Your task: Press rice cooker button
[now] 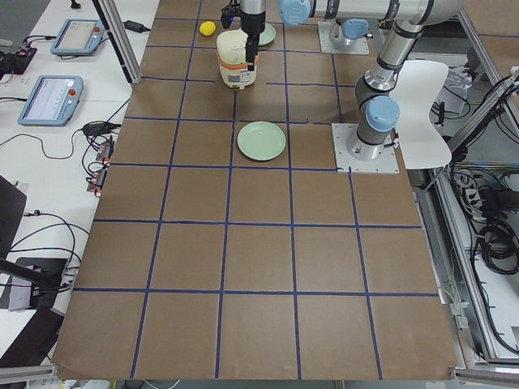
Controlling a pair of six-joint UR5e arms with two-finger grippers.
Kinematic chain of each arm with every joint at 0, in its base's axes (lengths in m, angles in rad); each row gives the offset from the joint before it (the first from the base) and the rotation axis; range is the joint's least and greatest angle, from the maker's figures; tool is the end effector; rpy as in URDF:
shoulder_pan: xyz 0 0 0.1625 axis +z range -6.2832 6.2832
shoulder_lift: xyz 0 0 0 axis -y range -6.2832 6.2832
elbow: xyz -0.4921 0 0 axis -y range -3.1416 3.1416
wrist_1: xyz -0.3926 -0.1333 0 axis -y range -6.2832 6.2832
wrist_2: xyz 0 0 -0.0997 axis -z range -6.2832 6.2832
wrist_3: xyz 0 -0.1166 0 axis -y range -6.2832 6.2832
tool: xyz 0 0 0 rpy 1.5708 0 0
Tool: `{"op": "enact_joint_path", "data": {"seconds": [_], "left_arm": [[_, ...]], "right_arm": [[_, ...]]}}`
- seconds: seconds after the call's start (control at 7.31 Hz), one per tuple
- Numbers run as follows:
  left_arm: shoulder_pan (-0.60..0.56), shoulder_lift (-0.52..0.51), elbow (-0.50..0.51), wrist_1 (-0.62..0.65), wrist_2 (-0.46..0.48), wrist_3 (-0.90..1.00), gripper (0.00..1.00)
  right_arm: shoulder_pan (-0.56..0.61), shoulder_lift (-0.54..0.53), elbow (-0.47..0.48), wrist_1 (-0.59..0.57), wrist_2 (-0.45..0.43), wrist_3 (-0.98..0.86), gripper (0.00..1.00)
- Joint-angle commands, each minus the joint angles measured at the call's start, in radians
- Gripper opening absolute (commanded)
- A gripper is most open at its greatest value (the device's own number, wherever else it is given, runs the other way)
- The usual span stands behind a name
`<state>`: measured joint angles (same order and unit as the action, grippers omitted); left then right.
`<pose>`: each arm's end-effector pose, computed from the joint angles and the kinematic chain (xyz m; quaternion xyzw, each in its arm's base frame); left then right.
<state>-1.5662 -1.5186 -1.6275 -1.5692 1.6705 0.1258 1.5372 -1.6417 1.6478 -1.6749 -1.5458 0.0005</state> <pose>-0.1195 -0.4668 0.5358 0.0606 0.9969 0.0047 0.0496 0.1204 -0.4727 0.5447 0.0164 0.9986 -0.0492 0.0117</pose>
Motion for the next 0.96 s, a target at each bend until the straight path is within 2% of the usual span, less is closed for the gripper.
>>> {"op": "enact_joint_path", "data": {"seconds": [0.0,0.14,0.27,0.68,0.82], "left_arm": [[0.000,0.000,0.000,0.000,0.000,0.000,1.00],[0.000,0.000,0.000,0.000,0.000,0.000,1.00],[0.000,0.000,0.000,0.000,0.000,0.000,1.00],[0.000,0.000,0.000,0.000,0.000,0.000,1.00],[0.000,0.000,0.000,0.000,0.000,0.000,1.00]], "right_arm": [[0.001,-0.003,-0.002,0.003,0.009,-0.007,0.23],[0.001,-0.001,-0.003,0.006,0.045,-0.007,0.04],[0.003,0.002,-0.003,0.000,0.044,-0.014,0.01],[0.015,0.038,-0.003,-0.034,0.050,-0.039,0.00],[0.058,0.069,-0.009,-0.039,0.053,-0.036,0.00]]}}
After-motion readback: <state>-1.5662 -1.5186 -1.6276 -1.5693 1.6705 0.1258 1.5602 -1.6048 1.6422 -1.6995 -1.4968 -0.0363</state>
